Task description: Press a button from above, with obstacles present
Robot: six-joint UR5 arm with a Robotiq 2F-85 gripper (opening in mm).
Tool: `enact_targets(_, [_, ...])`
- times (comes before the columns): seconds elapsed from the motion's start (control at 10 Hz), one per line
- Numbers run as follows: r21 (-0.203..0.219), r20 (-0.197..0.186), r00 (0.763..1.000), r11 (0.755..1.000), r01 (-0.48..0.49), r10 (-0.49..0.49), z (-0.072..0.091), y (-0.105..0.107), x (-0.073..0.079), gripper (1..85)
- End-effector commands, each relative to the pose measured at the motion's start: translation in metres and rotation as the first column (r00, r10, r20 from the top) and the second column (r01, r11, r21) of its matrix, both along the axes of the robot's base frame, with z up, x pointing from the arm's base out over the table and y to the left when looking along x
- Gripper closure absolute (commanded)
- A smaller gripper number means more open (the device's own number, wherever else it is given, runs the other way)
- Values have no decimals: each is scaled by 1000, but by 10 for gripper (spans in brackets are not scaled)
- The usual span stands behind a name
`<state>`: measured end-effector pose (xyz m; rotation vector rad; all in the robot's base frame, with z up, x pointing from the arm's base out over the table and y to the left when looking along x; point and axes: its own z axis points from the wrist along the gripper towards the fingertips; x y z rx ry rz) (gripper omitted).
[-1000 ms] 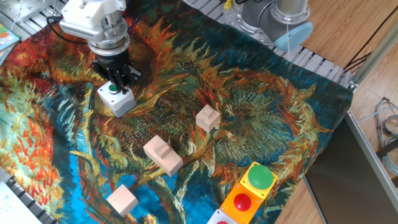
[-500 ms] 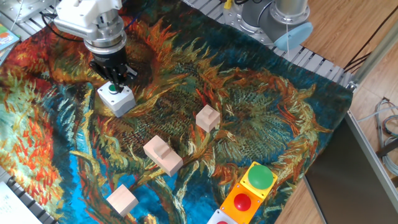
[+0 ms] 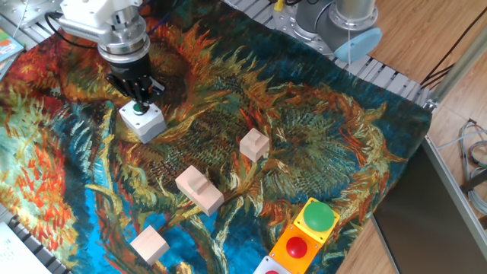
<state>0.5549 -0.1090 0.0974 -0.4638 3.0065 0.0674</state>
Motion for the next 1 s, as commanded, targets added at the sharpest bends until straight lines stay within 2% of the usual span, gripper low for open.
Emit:
enact_targets(0.0, [-13, 15, 1000, 1000, -5, 5, 2, -6, 3, 843])
enact_targets(0.1, [27, 21, 1000, 1000, 9, -10, 3, 4, 4, 843])
enact_targets(0.2, [47, 31, 999, 999, 26, -28, 4, 8, 8, 843])
enact_targets(0.6, [38, 68, 998, 999, -7, 4, 5, 7, 16, 843])
enact_targets(0.9, [12, 76, 996, 999, -37, 36, -6, -14, 18, 843])
